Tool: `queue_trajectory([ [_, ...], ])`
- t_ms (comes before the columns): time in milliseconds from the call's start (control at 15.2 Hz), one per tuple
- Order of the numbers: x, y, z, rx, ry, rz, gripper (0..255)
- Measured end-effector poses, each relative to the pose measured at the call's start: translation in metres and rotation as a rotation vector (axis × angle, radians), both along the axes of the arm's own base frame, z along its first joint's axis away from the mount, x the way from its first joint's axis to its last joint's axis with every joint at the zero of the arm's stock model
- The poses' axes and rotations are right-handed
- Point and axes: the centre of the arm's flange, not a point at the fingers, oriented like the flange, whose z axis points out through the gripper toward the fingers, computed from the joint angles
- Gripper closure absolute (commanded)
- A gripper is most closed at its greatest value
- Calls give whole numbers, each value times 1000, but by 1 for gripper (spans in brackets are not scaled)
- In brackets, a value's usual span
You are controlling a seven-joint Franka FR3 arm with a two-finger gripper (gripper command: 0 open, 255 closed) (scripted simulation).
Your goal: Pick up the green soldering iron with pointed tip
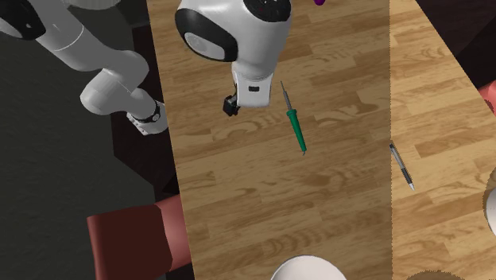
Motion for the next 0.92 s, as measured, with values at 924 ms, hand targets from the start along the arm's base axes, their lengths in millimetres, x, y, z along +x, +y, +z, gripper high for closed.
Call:
queue_trajectory([
  [924, 127, 54, -8, 12, 19, -230, 0],
])
